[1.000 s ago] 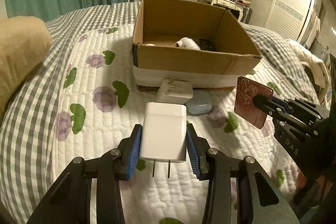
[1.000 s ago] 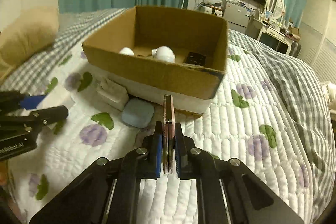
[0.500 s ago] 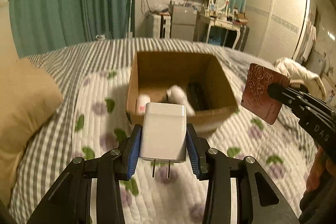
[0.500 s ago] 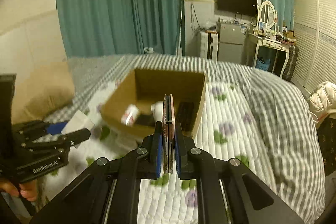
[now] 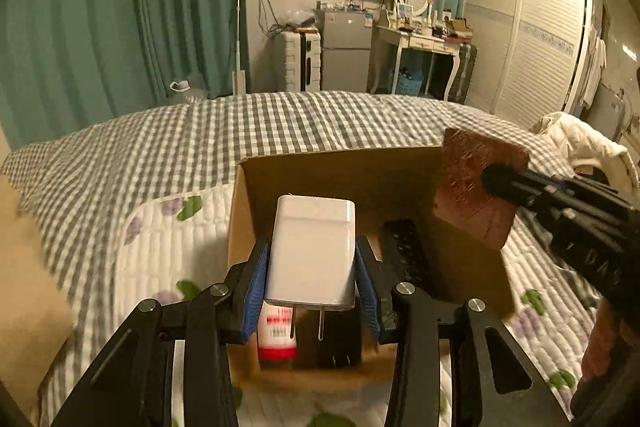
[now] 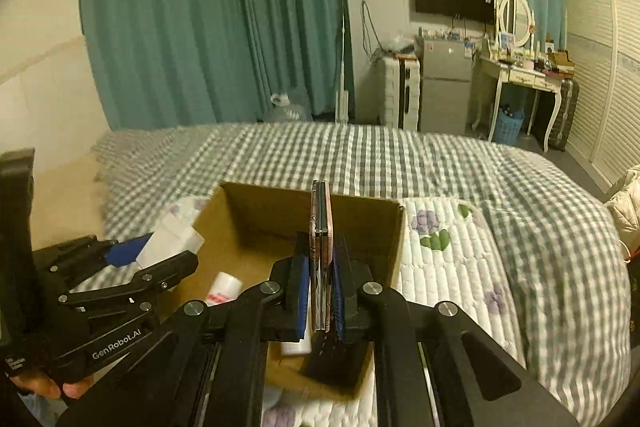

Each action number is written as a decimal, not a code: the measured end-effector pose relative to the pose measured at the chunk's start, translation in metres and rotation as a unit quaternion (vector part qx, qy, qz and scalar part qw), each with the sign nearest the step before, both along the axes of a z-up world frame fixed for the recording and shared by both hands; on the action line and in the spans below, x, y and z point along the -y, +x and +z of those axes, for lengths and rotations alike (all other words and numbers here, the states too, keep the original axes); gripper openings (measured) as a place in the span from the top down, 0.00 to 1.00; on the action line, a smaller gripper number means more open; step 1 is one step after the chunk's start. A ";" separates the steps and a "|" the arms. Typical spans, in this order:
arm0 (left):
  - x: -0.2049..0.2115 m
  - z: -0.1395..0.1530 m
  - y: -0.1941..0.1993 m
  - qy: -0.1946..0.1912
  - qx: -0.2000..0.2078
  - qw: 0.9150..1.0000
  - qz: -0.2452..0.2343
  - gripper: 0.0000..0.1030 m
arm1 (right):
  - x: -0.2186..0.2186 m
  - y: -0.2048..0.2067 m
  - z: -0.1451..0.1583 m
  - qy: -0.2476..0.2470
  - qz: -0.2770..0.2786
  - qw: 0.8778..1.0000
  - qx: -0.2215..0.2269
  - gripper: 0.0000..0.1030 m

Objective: Organize rigid objects
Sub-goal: 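Lower the white charger and pink notebook into the box and release both, then grasp the light blue earbud case with the right tool while the left tool grasps the white Huawei charger, then lower the earbud case and Huawei charger into the box and release both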

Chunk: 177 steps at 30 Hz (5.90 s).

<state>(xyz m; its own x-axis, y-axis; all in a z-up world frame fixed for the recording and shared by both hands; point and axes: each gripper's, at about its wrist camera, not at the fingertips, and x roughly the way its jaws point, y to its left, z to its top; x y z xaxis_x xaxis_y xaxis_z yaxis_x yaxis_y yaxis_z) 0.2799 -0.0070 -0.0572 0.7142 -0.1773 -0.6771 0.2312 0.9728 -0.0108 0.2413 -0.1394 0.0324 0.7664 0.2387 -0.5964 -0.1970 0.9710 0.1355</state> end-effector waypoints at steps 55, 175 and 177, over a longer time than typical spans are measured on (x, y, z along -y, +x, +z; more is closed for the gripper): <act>-0.077 -0.105 -0.135 0.035 -0.030 0.996 0.075 0.00 | -0.056 -0.088 -0.153 -0.031 0.033 0.992 -0.122 0.19; 0.004 -0.024 0.028 0.032 -0.019 0.999 0.012 0.31 | -0.003 0.061 -0.054 -0.018 0.018 0.999 -0.027 0.46; 0.000 -0.018 0.020 0.031 -0.006 0.999 0.018 0.31 | -0.005 0.070 -0.055 -0.014 0.021 0.999 -0.038 0.46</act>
<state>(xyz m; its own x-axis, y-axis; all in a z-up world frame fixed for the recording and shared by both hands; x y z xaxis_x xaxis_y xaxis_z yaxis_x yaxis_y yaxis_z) 0.3002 -0.0071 -0.0752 0.7107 -0.1092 -0.6949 0.1971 0.9792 0.0478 0.3110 -0.1342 -0.0225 0.7081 0.2518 -0.6597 -0.2268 0.9659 0.1253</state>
